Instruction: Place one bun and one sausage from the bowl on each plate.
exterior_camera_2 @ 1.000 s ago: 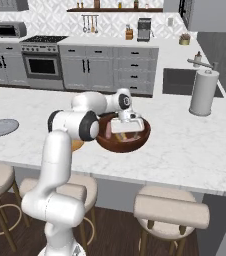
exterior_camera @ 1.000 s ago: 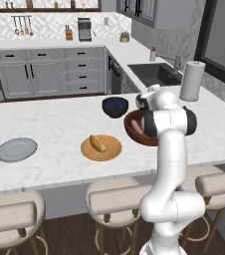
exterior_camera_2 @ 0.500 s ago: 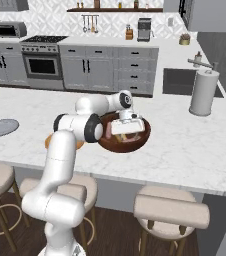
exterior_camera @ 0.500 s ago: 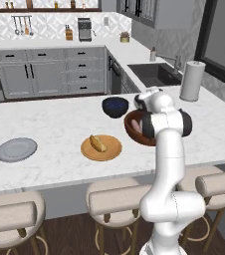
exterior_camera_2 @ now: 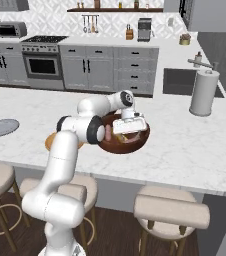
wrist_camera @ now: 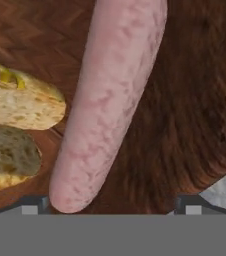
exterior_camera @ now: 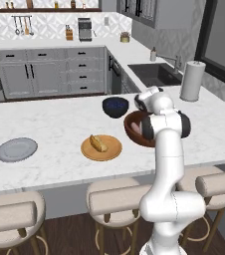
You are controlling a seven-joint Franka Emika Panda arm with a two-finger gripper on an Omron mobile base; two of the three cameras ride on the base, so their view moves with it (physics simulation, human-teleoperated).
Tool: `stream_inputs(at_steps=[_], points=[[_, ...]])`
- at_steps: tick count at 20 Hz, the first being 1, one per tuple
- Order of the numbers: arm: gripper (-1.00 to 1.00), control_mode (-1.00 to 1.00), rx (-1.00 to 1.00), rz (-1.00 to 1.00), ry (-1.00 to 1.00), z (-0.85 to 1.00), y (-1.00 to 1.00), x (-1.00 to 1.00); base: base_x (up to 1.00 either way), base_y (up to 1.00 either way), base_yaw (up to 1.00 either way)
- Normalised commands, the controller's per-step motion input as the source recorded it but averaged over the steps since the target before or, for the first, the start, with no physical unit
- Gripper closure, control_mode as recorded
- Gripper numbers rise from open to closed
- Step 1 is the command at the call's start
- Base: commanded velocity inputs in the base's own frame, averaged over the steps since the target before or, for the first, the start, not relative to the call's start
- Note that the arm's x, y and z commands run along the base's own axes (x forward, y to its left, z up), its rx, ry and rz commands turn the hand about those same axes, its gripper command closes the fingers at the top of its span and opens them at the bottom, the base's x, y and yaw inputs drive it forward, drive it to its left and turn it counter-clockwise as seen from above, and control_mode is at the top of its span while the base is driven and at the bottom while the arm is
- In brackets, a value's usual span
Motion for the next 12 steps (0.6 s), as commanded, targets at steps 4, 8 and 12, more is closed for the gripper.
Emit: stream_inputs(at_steps=[4,8,12], points=[[-1.00,-1.00,0.00,0.23,-0.10,-0.06,0.00,0.54,0.00,0.00,0.00],[-1.00,-1.00,0.09,0.09,-0.17,0.00,-0.36,0.31,0.00,0.00,0.00],[-1.00,-1.00,0.32,0.00,-0.45,0.00,-0.49,0.09,0.00,0.00,0.00]])
